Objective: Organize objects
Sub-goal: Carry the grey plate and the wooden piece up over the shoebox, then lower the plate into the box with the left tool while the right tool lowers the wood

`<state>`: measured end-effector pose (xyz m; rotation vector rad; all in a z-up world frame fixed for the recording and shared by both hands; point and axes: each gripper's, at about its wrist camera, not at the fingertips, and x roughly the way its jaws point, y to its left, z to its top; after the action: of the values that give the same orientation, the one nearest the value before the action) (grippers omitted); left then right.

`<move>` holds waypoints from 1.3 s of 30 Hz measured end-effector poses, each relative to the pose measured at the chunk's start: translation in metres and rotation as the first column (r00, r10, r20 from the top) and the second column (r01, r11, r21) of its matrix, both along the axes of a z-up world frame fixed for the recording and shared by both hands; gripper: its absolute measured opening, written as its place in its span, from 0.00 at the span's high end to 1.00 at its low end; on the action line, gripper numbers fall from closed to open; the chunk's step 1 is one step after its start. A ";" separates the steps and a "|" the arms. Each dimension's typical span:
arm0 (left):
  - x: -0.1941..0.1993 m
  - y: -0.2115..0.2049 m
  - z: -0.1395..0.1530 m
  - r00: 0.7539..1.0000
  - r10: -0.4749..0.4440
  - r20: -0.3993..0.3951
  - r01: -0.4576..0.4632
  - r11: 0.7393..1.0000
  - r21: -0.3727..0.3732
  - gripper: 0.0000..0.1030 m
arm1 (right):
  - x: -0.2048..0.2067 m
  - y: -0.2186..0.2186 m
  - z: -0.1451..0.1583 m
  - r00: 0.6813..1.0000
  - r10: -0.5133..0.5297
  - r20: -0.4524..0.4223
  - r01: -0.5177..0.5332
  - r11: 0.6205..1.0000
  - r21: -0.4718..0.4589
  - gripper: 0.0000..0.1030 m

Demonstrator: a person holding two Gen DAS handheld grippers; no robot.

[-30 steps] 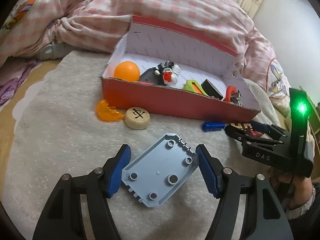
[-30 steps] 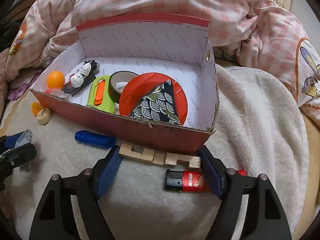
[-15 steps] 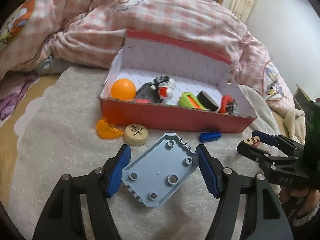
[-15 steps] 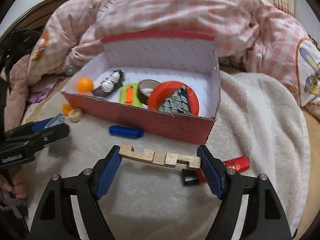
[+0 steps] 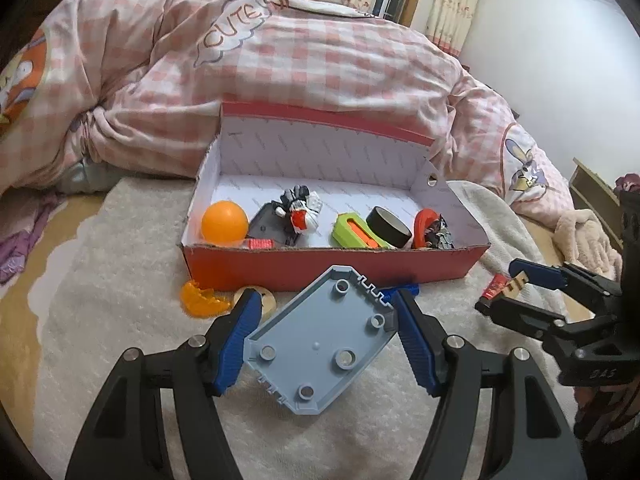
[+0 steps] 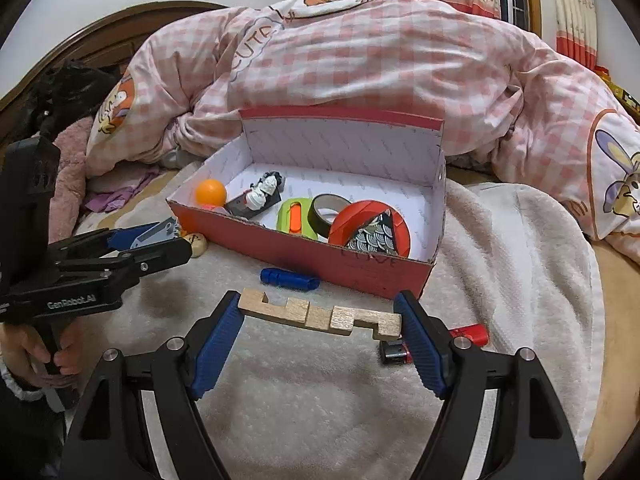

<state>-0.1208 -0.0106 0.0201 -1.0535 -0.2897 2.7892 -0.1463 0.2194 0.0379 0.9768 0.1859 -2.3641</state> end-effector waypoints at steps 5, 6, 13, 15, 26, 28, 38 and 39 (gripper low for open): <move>-0.001 0.000 0.006 1.000 -0.010 -0.029 0.009 1.000 -0.015 0.34 | 0.001 0.001 0.007 1.000 0.006 -0.027 -0.006 1.000 -0.026 0.24; -0.001 0.000 0.007 0.999 -0.013 -0.036 0.013 1.000 -0.017 0.34 | 0.002 0.000 0.009 0.999 0.005 -0.033 -0.006 1.000 -0.028 0.24; -0.002 -0.001 0.020 0.996 -0.037 -0.086 0.034 0.999 -0.034 0.34 | 0.006 -0.003 0.022 0.993 -0.007 -0.120 -0.003 0.997 -0.082 0.24; -0.002 -0.003 0.023 0.995 -0.042 -0.087 0.040 0.999 -0.031 0.34 | 0.005 -0.003 0.023 0.990 -0.011 -0.139 -0.002 0.995 -0.096 0.24; -0.012 -0.001 0.036 0.988 -0.079 -0.135 0.072 0.996 -0.056 0.34 | -0.015 0.002 0.026 0.990 -0.091 -0.106 0.067 0.974 -0.218 0.24; -0.019 0.001 0.036 0.986 -0.086 -0.144 0.076 0.994 -0.074 0.34 | -0.020 -0.001 0.025 0.989 -0.097 -0.108 0.072 0.974 -0.213 0.24; -0.048 -0.007 0.025 0.987 -0.074 -0.140 0.062 0.994 -0.086 0.34 | -0.034 -0.016 0.012 0.988 -0.101 -0.120 0.087 0.989 -0.120 0.24; -0.052 -0.008 0.024 0.987 -0.072 -0.141 0.060 0.995 -0.086 0.34 | -0.036 -0.017 0.010 0.987 -0.102 -0.124 0.089 0.990 -0.111 0.24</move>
<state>-0.1727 -0.0187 0.0444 -0.8544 -0.1231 2.8201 -0.1819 0.2024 0.0481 0.8000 0.0641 -2.4992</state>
